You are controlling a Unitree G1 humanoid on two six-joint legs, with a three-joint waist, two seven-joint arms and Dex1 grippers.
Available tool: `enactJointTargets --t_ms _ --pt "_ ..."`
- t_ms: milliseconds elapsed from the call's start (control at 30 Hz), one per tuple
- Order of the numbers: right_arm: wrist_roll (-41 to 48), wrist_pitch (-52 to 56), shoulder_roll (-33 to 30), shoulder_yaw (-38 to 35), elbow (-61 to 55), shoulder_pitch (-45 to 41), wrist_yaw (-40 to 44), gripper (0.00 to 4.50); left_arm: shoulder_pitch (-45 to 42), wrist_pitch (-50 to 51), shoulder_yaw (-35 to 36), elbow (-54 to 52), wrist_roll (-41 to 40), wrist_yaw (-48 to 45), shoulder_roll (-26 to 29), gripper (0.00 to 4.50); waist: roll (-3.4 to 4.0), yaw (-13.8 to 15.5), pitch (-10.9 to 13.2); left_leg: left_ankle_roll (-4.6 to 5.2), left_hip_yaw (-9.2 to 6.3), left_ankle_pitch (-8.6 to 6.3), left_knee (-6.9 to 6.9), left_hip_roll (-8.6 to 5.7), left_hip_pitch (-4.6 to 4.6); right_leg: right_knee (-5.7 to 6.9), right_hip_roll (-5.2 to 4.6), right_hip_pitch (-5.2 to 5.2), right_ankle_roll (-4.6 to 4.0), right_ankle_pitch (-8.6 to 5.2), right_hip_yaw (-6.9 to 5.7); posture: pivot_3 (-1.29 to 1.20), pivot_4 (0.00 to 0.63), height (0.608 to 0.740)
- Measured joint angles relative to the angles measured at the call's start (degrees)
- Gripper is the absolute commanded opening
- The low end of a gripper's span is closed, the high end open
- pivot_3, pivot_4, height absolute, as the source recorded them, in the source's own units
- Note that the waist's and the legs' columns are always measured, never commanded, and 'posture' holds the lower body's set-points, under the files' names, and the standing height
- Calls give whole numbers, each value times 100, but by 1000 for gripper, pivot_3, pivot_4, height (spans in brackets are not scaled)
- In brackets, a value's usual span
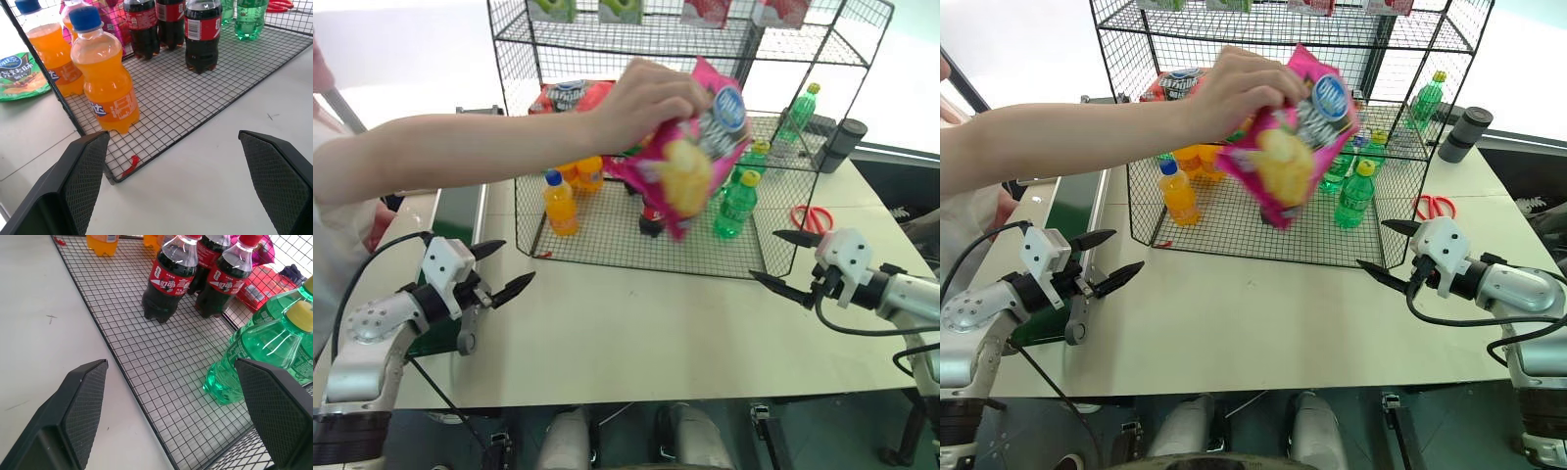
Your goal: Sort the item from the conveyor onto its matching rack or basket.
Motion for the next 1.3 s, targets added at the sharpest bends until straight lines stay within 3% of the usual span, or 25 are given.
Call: enactJointTargets --t_ms 167,233,300,567,1300 --pt "0 40 0 5 -46 73 -31 4298 -82 0 -22 0 1 -22 0 4500 0 -16 0 0 0 0 0 1 1 1 2 -1 0 0 0 0 150 740" --pt "1 86 0 5 -47 156 -34 4298 -95 1 -69 0 2 -26 -1 4500 11 -52 5 -3 -94 3 -6 -34 -4 -6 -29 58 12 -7 -70 0 150 740" --pt "2 96 0 1 -47 165 -44 4298 -95 5 -125 0 3 -27 -2 4500 39 -152 22 -3 -265 21 -8 -113 -4 -7 -100 160 49 -30 -233 0 150 740" --pt "8 113 12 -8 -50 131 -121 4298 -75 11 -129 0 2 -21 -1 4500 55 -4 34 3 -231 16 11 -110 -5 -12 -93 134 55 -38 -187 0 150 740" --pt "-46 115 51 158 -49 -199 -168 4298 -4 217 -140 -20 -12 82 4 4500 55 -2 34 6 -198 14 7 -102 -4 -9 -89 118 55 -38 -165 0 150 740"
